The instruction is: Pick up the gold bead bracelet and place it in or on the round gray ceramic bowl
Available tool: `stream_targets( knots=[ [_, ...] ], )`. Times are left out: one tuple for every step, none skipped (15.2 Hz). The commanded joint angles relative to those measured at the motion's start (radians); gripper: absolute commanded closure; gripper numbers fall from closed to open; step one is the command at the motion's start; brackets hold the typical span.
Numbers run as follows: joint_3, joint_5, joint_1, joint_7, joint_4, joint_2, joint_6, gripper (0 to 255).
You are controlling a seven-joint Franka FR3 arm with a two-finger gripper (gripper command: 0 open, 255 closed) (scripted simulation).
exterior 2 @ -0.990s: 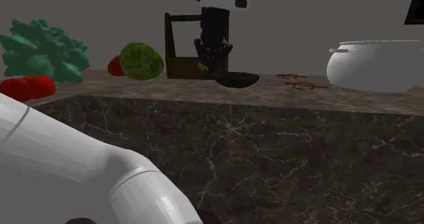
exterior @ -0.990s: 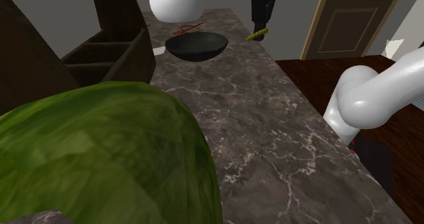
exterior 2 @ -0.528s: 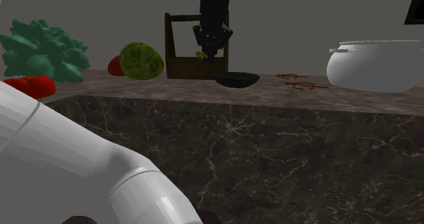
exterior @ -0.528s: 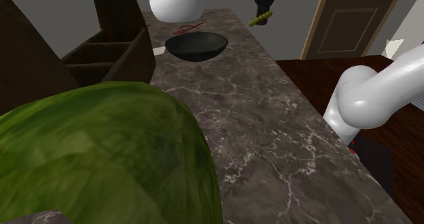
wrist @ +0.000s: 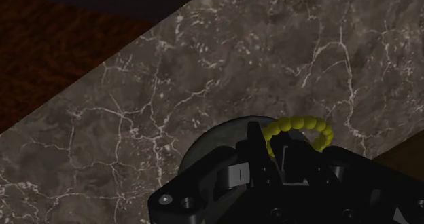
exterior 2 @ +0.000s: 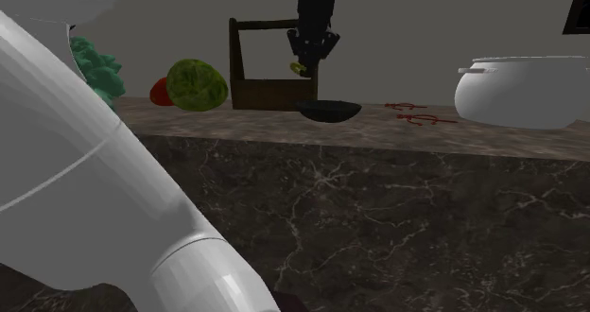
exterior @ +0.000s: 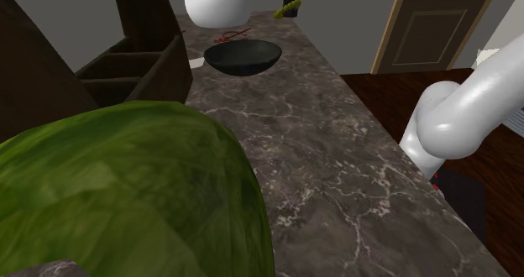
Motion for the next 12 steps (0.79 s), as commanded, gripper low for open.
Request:
stream_targets(
  knots=[
    [0.012, -0.014, -0.006, 0.007, 0.073, 0.083, 0.011, 255],
    [0.019, -0.021, -0.007, 0.013, 0.111, 0.124, 0.013, 255],
    [0.026, -0.03, -0.009, 0.02, 0.152, 0.166, 0.015, 255],
    [0.034, -0.039, -0.009, 0.027, 0.195, 0.209, 0.014, 255],
    [0.041, -0.049, -0.009, 0.035, 0.241, 0.252, 0.012, 255],
    [0.048, -0.06, -0.008, 0.043, 0.289, 0.298, 0.009, 255],
    [0.055, -0.072, -0.006, 0.052, 0.341, 0.344, 0.003, 255],
    [0.06, -0.082, -0.003, 0.059, 0.383, 0.38, -0.003, 255],
    [0.058, -0.08, -0.003, 0.055, 0.357, 0.371, 0.013, 255],
    [0.057, -0.078, -0.004, 0.051, 0.332, 0.362, 0.029, 255],
    [0.056, -0.076, -0.004, 0.047, 0.308, 0.353, 0.044, 255],
    [0.055, -0.075, -0.005, 0.043, 0.285, 0.345, 0.06, 255]
  ],
)
